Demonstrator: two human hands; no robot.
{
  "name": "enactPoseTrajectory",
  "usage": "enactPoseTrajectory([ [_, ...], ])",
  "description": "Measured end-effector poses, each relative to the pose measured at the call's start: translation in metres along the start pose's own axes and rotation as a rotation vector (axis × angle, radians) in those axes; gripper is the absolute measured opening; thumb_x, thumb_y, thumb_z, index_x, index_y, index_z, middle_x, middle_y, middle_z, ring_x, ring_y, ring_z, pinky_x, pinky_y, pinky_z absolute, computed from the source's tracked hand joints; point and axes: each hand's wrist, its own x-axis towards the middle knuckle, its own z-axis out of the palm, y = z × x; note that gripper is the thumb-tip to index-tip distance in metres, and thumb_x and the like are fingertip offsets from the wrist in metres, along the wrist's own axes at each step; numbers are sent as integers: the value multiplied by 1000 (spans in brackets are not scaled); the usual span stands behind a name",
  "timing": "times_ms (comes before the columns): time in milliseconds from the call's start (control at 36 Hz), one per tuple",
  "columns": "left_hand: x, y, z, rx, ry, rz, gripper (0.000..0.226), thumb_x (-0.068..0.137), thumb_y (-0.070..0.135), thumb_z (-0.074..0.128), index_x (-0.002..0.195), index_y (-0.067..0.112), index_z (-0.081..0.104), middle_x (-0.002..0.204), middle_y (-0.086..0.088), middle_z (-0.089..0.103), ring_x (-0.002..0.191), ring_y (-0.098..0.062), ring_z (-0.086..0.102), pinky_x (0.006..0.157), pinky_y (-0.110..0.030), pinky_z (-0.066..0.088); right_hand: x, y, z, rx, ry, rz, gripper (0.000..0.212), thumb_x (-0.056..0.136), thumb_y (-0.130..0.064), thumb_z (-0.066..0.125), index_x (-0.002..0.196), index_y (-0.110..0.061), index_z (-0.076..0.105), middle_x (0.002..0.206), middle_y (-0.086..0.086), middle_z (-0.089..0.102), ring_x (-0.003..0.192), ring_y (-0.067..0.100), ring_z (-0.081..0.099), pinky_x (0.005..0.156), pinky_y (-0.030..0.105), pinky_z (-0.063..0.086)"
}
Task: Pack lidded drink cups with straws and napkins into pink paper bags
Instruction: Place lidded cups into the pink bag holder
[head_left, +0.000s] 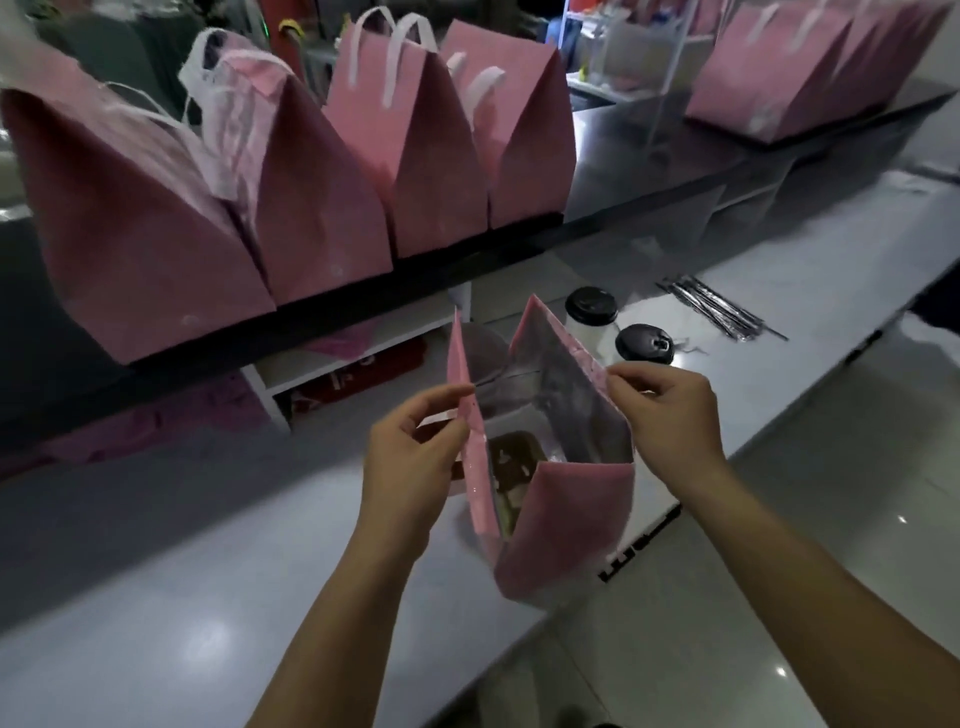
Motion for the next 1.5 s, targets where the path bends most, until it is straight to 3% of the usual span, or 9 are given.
enactPoseTrajectory([
  [306, 51, 10, 47, 21, 140, 33, 30, 95, 1, 58, 107, 25, 72, 91, 20, 73, 80, -3, 71, 59, -22, 58, 106, 34, 1, 5, -265, 4, 8, 90, -18, 70, 95, -21, 76, 81, -13, 72, 77, 0, 67, 64, 12, 52],
  [444, 58, 13, 69, 155, 233, -9, 31, 94, 5, 59, 102, 31, 73, 91, 17, 72, 77, 0, 71, 59, -24, 60, 161, 53, -16, 95, -498, 58, 6, 88, -29, 73, 92, -25, 76, 81, -4, 75, 81, 16, 72, 68, 36, 62],
  [528, 62, 13, 79, 219, 313, -41, 30, 94, 8, 60, 103, 34, 73, 104, 10, 68, 78, 0, 71, 55, -23, 58, 213, 72, -25, -107, -528, -34, 20, 86, -34, 74, 104, -24, 75, 91, -15, 72, 83, -1, 66, 74, 16, 51],
  [750, 61, 19, 108, 347, 395, -28, 29, 91, 22, 66, 98, 49, 72, 103, 21, 71, 97, -1, 67, 64, -24, 59, 325, 139, 6, -703, -964, -90, 82, 81, -38, 75, 151, -33, 33, 152, 8, 35, 131, 31, 45, 102, 39, 43],
  [944, 50, 31, 121, 665, 292, -93, 41, 93, 21, 65, 116, 54, 59, 124, 28, 52, 110, -8, 60, 65, -18, 57, 339, 131, 22, -685, -1075, -96, 74, 76, -21, 81, 142, -24, 49, 135, 6, 56, 112, 27, 56, 91, 37, 49],
  [1083, 40, 31, 115, 852, 240, -86, 35, 99, 24, 52, 120, 52, 59, 139, 29, 39, 111, -10, 59, 78, -26, 61, 328, 88, 6, -753, -937, -290, 75, 67, -40, 77, 136, -42, 47, 135, 8, 49, 107, 34, 58, 87, 45, 53],
  [1222, 35, 29, 112, 831, 181, -79, 59, 87, 31, 71, 122, 66, 39, 119, 56, 30, 117, 8, 45, 81, -13, 51, 294, 5, -29, -448, -748, -534, 74, 64, -38, 72, 134, -43, 49, 137, 1, 45, 114, 28, 54, 97, 39, 45],
  [1389, 25, 31, 109, 749, 102, -120, 86, 77, 37, 77, 115, 82, 14, 114, 63, 17, 109, 8, 46, 94, -26, 53, 228, -72, -43, -195, -1043, -601, 70, 56, -51, 66, 124, -57, 50, 123, -19, 44, 110, 8, 58, 94, 35, 53],
  [1500, 23, 28, 101, 721, 88, -86, 89, 79, 37, 72, 140, 64, 14, 132, 49, 23, 120, 4, 45, 99, -30, 51, 196, -82, -19, -337, -1163, -662, 69, 59, -57, 66, 125, -58, 46, 121, -26, 41, 105, 3, 58, 85, 24, 53],
])
